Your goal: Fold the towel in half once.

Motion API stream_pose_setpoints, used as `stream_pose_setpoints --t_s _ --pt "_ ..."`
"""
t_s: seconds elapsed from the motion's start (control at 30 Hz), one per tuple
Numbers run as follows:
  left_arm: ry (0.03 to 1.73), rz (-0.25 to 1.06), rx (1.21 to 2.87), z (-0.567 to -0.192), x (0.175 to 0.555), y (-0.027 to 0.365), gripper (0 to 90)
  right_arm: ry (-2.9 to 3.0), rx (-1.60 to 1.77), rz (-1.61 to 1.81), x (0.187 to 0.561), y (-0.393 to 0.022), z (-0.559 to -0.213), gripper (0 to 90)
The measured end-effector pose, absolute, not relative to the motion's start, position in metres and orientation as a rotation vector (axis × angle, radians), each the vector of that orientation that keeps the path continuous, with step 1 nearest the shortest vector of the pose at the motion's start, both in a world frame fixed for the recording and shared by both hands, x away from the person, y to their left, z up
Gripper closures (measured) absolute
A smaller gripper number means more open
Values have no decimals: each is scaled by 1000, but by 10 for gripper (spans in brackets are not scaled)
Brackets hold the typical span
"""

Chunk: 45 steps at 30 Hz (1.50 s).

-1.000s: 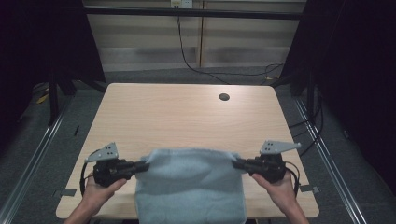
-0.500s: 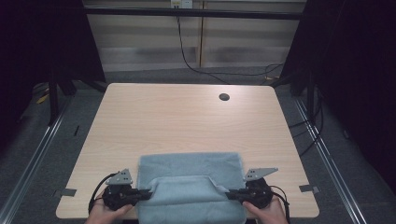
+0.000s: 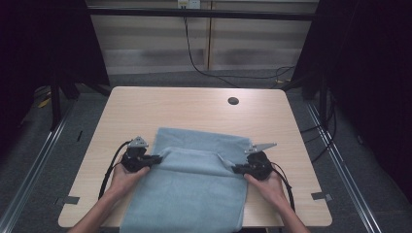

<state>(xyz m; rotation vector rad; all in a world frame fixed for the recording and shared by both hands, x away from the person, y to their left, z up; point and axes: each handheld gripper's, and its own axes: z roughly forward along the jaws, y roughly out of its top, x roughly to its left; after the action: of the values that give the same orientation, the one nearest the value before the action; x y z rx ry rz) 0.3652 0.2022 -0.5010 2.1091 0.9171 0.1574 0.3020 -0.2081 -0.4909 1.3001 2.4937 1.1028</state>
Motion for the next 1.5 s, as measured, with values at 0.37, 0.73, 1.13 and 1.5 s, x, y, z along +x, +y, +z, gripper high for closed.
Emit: stream_pose_setpoints --t_s 0.37,0.73,1.13,1.5 --pt "1003 205 2042 -505 404 208 858 2407 1370 1090 384 -200 -495 877" --pt "1041 200 2001 -508 434 206 858 2317 1454 1115 418 -202 -498 877" --pt "1095 206 2012 -503 461 198 858 2189 1537 1085 440 -197 -501 878" --pt "1010 191 1853 -481 444 219 860 2116 1473 1332 429 -213 -478 877"
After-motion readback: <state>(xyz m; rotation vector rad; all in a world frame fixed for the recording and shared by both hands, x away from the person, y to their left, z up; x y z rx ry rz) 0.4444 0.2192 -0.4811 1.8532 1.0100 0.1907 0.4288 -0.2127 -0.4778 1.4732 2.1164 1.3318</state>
